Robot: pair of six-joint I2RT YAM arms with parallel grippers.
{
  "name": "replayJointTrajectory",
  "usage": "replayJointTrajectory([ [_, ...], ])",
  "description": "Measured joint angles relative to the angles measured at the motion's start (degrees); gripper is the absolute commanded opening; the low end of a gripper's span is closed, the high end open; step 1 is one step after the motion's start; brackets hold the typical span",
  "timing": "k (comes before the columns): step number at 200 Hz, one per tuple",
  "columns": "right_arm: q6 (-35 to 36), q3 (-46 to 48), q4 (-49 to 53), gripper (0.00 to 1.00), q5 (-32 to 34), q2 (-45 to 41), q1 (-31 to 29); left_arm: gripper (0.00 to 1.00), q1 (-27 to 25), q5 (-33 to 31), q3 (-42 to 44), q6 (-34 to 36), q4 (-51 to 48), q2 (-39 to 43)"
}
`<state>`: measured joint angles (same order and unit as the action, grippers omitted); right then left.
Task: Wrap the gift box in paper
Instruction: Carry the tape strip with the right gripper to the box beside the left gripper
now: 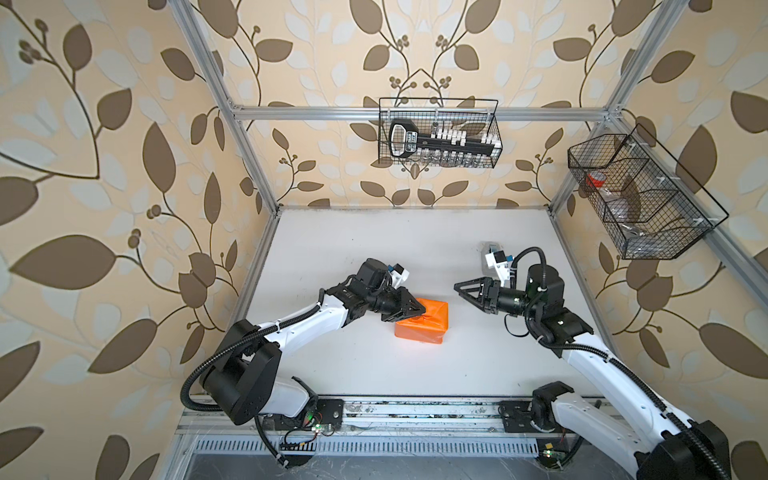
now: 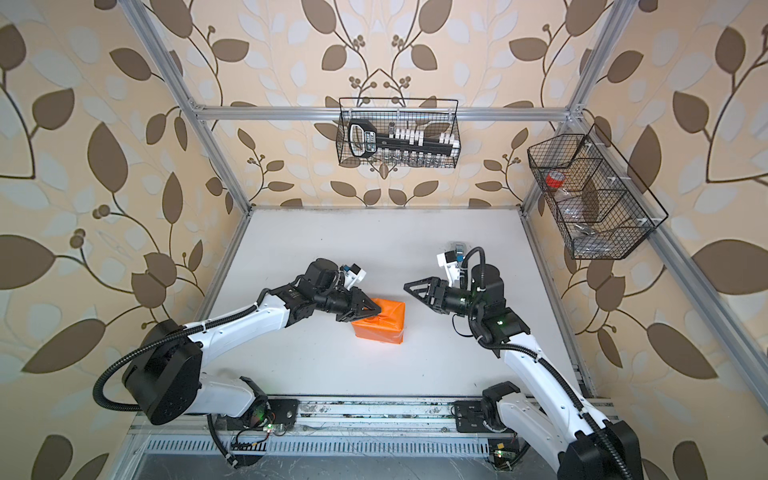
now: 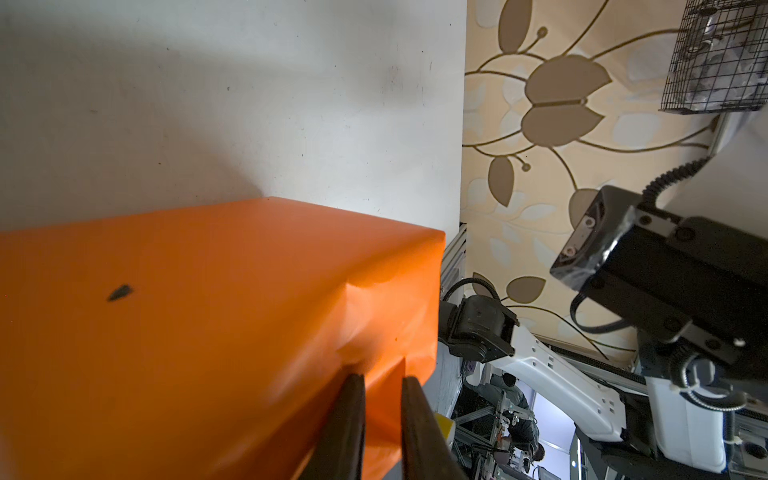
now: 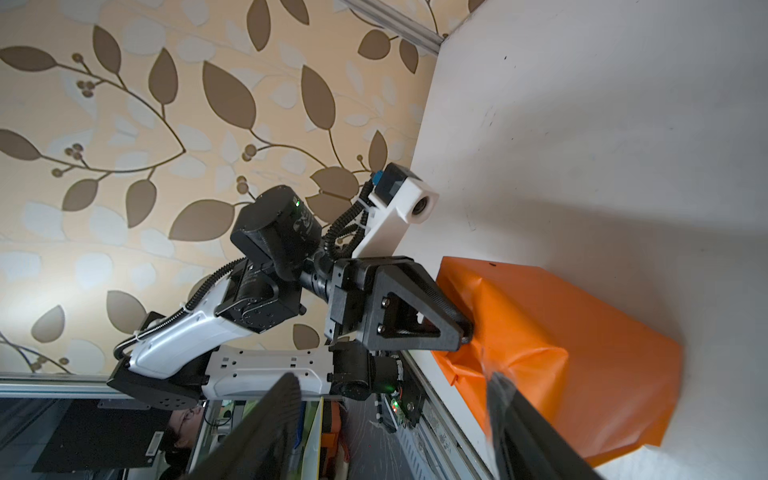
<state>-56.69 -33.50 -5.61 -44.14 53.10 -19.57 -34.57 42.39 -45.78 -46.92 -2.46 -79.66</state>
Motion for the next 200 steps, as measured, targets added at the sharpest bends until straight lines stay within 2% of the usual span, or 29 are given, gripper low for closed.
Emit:
replayJointTrajectory([
  [38,-8.59,2.73,-9.31,0.73,7.56,3.08,-11.28,0.19,-0.02,-0.94,1.38,-0.68,0.74,1.46],
  [89,-16.5,5.62,-21.03,0.73,17.33,8.37,-19.98,0.19,-0.02,-1.84,2.97,-1.51,1.97,2.91],
  [140,-20.06,10.29,-26.77,0.73,23.45,9.73,-21.29,0.18,-0.33,-2.47,3.02,-1.55,2.23,2.95],
  [200,-22.08,11.39,-30.86,0.73,24.24,12.5,-21.31,0.18,-0.35,-2.62,3.02,-1.55,2.01,3.1],
])
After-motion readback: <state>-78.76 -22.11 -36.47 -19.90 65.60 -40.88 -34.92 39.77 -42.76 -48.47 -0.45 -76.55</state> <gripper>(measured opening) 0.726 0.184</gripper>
